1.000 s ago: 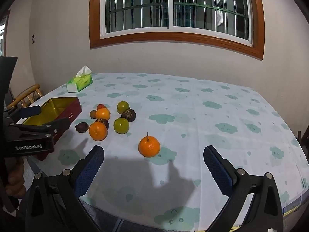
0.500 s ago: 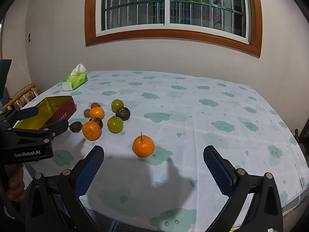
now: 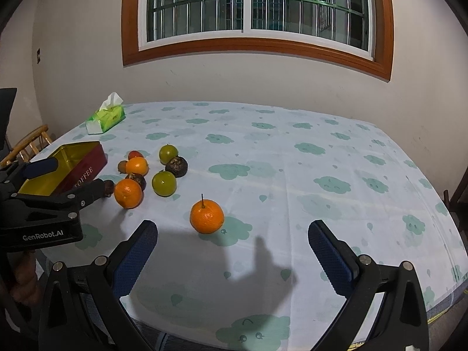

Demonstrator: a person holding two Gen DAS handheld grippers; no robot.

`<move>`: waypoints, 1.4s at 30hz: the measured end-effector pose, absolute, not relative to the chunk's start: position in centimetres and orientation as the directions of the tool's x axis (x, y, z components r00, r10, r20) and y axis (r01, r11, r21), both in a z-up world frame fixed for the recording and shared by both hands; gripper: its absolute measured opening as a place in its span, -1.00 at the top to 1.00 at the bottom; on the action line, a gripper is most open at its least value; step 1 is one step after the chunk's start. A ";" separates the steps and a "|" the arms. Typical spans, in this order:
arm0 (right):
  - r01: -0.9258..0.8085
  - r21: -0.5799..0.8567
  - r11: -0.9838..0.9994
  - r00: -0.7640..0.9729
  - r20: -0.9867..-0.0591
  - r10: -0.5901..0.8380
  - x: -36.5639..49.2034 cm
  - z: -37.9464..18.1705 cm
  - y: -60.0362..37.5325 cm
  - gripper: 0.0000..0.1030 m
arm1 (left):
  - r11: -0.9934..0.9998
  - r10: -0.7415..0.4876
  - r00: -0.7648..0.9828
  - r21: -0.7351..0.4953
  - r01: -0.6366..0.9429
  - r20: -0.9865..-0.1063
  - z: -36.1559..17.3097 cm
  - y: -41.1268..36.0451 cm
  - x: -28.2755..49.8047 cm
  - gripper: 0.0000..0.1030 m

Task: Organize fruits
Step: 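Reach the left gripper toward the large orange near the fruit cluster, then grasp the large orange with the left gripper and carry it into the tin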

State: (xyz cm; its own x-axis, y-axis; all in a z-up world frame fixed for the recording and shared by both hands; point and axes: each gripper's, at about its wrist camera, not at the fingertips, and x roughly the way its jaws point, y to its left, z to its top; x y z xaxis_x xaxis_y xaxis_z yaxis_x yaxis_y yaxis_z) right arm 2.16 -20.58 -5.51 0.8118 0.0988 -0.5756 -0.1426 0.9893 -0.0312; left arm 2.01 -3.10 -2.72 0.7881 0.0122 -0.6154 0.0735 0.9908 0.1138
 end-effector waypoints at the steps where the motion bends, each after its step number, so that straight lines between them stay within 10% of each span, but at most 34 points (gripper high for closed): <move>1: -0.142 -0.031 0.989 0.811 -0.577 0.098 2.3 -5.6 -20.6 -0.99 | 0.991 0.009 0.785 0.113 0.078 -0.619 -2.8 -3.2 2.2 -0.99; 18: -0.134 0.010 0.991 0.786 -0.609 0.112 3.2 -6.7 -21.7 -0.99 | 0.992 -0.020 0.725 0.075 0.099 -0.689 -5.0 -3.1 5.2 -0.96; 26: -0.130 0.036 0.991 0.772 -0.623 0.124 3.6 -7.3 -22.1 -0.99 | 0.987 0.015 0.671 0.118 0.107 -0.742 -7.1 -4.1 7.9 -0.55; 29: -0.127 0.040 0.991 0.770 -0.625 0.124 3.6 -7.3 -22.2 -0.99 | 0.989 -0.016 0.621 0.079 0.125 -0.784 -8.7 -4.1 8.8 0.17; 42: -0.137 0.025 0.990 0.765 -0.633 0.122 3.3 -7.2 -21.7 -0.99 | 0.995 0.014 0.654 0.073 0.063 -0.757 -5.2 -2.5 6.6 0.19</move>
State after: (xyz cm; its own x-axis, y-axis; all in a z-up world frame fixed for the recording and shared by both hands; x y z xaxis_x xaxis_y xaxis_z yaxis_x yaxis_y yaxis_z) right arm 3.34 -21.72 -7.17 0.7649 0.1215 -0.6326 -0.1367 0.9903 0.0249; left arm 6.56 -2.46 -5.22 0.6536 0.0140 -0.7567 0.0631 0.9953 0.0730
